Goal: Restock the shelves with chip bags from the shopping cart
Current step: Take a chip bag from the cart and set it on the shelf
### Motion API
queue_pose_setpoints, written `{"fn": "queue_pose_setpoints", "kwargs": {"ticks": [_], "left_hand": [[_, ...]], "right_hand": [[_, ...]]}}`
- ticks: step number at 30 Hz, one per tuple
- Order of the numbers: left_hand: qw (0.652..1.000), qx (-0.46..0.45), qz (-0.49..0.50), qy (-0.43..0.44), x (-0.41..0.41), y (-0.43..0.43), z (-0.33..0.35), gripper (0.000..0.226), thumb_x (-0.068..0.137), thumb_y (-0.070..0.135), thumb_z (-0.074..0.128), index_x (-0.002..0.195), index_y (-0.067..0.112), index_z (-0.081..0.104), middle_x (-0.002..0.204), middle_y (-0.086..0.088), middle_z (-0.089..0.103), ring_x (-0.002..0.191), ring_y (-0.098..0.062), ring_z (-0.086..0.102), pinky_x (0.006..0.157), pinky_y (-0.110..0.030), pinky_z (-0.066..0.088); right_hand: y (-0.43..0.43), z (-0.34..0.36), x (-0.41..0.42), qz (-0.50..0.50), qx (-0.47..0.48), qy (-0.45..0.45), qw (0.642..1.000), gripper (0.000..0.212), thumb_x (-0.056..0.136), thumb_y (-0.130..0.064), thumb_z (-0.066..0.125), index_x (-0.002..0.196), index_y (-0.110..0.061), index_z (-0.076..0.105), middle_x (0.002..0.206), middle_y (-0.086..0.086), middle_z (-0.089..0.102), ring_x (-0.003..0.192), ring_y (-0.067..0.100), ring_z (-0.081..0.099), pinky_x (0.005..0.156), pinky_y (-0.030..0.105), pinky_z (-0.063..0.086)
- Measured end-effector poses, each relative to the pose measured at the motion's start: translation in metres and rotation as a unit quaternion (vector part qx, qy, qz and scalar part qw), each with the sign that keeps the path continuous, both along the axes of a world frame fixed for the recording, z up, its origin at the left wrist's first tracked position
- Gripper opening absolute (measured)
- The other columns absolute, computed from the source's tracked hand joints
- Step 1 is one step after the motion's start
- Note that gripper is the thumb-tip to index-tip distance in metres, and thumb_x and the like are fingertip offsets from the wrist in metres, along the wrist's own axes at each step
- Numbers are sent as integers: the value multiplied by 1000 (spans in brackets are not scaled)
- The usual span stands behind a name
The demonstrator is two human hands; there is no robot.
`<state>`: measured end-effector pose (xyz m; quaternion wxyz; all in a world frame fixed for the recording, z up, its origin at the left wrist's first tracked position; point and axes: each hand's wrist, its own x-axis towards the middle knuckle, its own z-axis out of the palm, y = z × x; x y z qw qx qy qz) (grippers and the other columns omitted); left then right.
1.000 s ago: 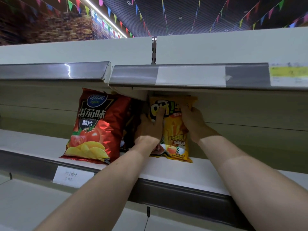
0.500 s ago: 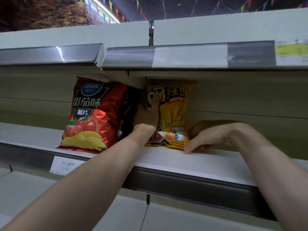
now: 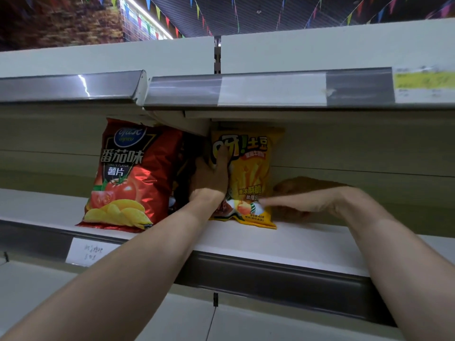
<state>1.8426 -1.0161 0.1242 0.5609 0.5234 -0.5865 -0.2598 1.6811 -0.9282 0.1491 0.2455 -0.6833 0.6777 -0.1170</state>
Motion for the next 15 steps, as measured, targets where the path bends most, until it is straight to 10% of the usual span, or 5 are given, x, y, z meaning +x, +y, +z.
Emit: {"fn": "queue_pose_setpoints", "kwargs": {"ticks": [6,9,15], "left_hand": [[998,-15,2,-53,-4,-5,-5,69,96,62,29,143,12,36,140,-17,47,129,-36,44,104,-40,34],[996,-7,25,-80,-4,-3,-5,66,98,59,26,141,11,38,136,-19,49,126,-38,46,100,-39,36],[983,-61,88,-149,1,4,-5,55,101,50,27,123,5,48,118,-23,61,111,-39,57,89,-38,43]], "right_hand": [[-15,-8,10,-33,-209,-110,971,54,86,-60,57,128,-26,51,110,-8,60,86,4,59,65,17,42],[-18,-11,11,-48,-246,-119,961,64,85,-57,62,136,-25,41,113,-6,62,92,13,61,76,26,50],[-9,-9,27,-64,-379,85,919,77,88,-60,54,149,-45,9,124,-1,56,109,28,59,87,34,46]]}}
